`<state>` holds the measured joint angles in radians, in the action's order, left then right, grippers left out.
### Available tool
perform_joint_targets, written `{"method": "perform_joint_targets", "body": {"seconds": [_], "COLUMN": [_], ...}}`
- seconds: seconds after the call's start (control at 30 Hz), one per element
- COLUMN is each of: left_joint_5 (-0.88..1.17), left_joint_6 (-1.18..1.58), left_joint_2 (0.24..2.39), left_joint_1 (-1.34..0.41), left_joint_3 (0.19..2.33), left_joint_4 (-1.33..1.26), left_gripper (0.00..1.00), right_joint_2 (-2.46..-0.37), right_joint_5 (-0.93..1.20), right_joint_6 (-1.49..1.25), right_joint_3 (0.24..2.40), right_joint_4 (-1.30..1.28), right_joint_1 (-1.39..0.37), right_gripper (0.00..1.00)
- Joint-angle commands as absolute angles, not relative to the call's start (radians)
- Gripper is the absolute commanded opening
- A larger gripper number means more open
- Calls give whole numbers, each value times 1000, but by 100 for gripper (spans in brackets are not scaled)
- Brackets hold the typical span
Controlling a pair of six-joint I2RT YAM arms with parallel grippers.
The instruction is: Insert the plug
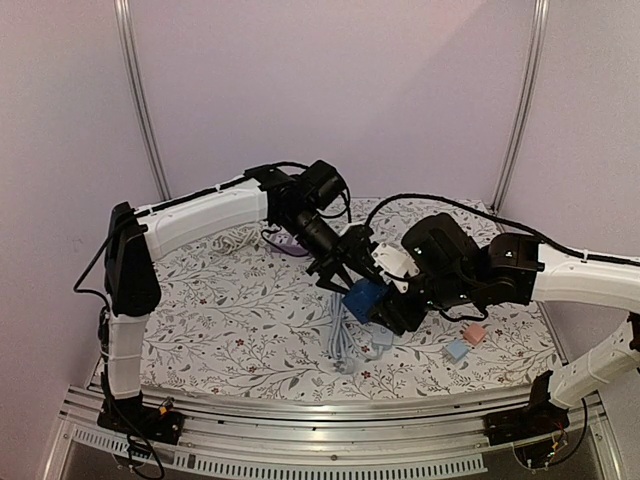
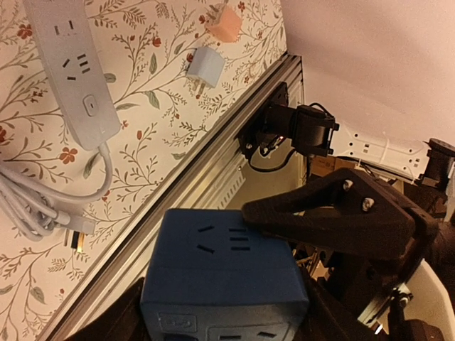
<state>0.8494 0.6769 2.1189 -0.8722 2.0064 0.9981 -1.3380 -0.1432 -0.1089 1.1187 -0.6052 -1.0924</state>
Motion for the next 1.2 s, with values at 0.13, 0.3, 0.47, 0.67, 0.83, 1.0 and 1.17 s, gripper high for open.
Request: {"method": "perform_joint_targets", "body": {"seconds": [0.13, 0.3, 0.47, 0.67, 0.83, 1.0, 1.17], "left_joint_5": [941, 929, 920, 910, 914, 877, 841], "left_joint_6": [695, 683, 667, 659, 669, 676, 688], "left_joint_2": [2046, 2038, 2028, 2027, 2022, 1992, 1943], "left_joint_1": [-888, -888, -888, -890, -890, -877, -835], "left_joint_3": [1968, 1945, 1907, 1909, 1910, 1898, 1849], "left_joint_4": [983, 985, 987, 984, 956, 943, 924], "left_gripper": [78, 76, 68, 55, 8, 0, 0], "right_joint_2": [-1324, -1326, -1319, -1315, -1326, -1346, -1313], "right_joint_5": [-204, -209, -206, -197, -224, -291, -323], "right_joint_6": [-85, -84, -79, -72, -96, -189, -263], "right_joint_3": [1108, 1108, 1105, 1103, 1116, 1142, 1112], "right_joint_4": [-554, -551, -550, -553, -566, -611, -612], "right_joint_1": [-1102, -1105, -1107, -1108, -1109, -1109, -1108], "right_gripper": [29, 28, 28, 28, 37, 69, 87]}}
